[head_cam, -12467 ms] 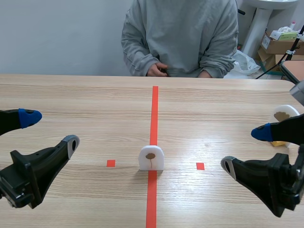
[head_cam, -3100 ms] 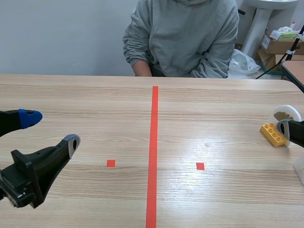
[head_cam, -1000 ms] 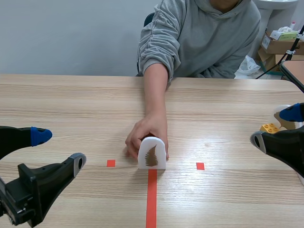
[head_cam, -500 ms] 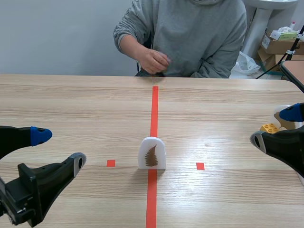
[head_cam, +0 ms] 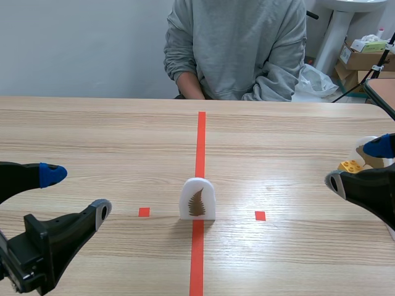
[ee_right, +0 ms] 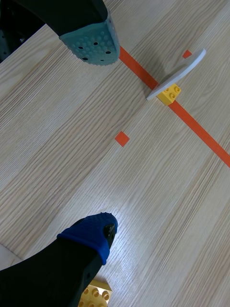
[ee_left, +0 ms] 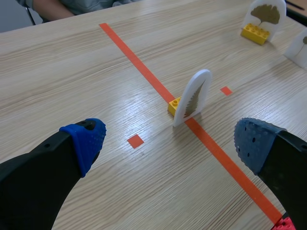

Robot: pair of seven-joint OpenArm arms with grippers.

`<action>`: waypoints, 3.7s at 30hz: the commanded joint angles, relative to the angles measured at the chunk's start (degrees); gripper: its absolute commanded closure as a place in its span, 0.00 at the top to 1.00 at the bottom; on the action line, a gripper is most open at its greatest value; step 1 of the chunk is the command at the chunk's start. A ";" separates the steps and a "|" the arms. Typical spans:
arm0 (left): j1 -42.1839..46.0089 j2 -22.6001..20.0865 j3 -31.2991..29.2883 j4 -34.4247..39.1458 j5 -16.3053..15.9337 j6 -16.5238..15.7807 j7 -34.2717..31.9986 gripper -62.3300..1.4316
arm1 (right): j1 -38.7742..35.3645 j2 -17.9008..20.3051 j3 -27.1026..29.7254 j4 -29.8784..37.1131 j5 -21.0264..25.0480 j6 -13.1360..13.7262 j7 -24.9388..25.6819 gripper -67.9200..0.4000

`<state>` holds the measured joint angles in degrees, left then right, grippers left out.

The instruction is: Do the leaf sorting experiment

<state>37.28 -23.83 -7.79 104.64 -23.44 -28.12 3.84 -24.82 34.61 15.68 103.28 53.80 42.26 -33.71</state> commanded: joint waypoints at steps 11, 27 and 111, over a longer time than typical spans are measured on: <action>-0.15 0.15 -0.04 0.61 -0.74 0.11 -1.01 0.92 | 0.04 0.13 0.74 0.07 0.59 0.46 0.59 0.94; -0.15 0.15 -0.04 0.61 -0.76 0.11 -1.01 0.92 | 0.04 0.13 0.74 0.07 0.59 0.46 0.59 0.94; -49.70 9.77 41.86 -50.42 14.60 1.88 -6.97 0.91 | 0.04 -0.09 0.74 0.07 -4.44 0.46 3.45 0.94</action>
<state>-11.77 -14.17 34.22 53.45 -8.84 -26.13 -2.07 -24.82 34.59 15.68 103.28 48.86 42.26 -31.09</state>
